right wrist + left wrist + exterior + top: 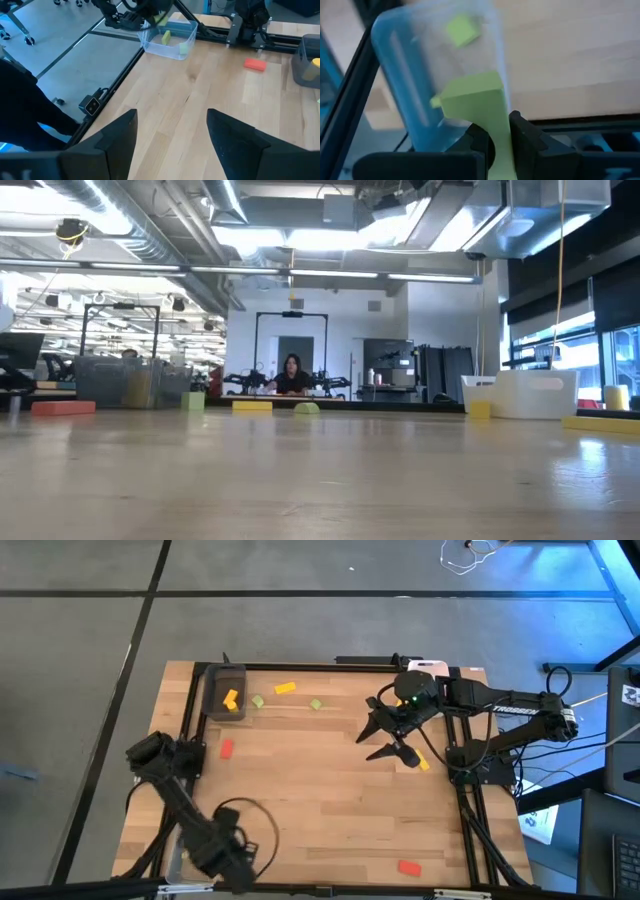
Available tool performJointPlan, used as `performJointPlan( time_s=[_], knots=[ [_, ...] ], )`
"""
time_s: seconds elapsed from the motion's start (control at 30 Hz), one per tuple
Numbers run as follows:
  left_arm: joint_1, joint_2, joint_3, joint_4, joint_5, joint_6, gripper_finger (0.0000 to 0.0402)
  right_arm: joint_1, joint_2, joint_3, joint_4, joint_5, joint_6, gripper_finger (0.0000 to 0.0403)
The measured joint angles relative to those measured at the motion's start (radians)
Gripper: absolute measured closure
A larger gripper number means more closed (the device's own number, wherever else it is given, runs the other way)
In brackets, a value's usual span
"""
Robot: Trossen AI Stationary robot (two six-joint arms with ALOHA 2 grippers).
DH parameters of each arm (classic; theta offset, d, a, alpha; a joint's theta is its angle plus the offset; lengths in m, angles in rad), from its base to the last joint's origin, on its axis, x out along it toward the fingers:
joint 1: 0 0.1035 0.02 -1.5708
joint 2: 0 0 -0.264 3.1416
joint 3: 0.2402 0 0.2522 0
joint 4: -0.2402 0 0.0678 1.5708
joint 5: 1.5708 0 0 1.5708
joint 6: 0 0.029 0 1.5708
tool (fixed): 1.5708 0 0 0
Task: Sort & place blocks by color
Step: Put the green block into the transparent bin
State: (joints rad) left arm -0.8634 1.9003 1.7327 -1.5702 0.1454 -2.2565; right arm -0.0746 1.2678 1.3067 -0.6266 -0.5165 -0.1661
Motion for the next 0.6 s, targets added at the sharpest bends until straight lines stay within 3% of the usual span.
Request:
performJointPlan(
  time_s=[0.2, 0.5, 0.6],
  knots=[
    [-0.078, -0.001, -0.066, 0.002, 0.052, -0.089, 0.0362, 0.0, 0.0, 0.0, 0.002, 0.0, 0.002, 0.0163],
    [-0.093, 0.0, -0.218, 0.117, 0.057, -0.064, 0.0362, 0.0, 0.0, 0.0, 0.033, 0.001, 0.032, 0.0163],
    [-0.09, 0.0, -0.241, 0.12, 0.057, -0.041, 0.0341, 0.0, 0.0, 0.0, 0.032, 0.001, 0.033, 0.0163]
  ],
)
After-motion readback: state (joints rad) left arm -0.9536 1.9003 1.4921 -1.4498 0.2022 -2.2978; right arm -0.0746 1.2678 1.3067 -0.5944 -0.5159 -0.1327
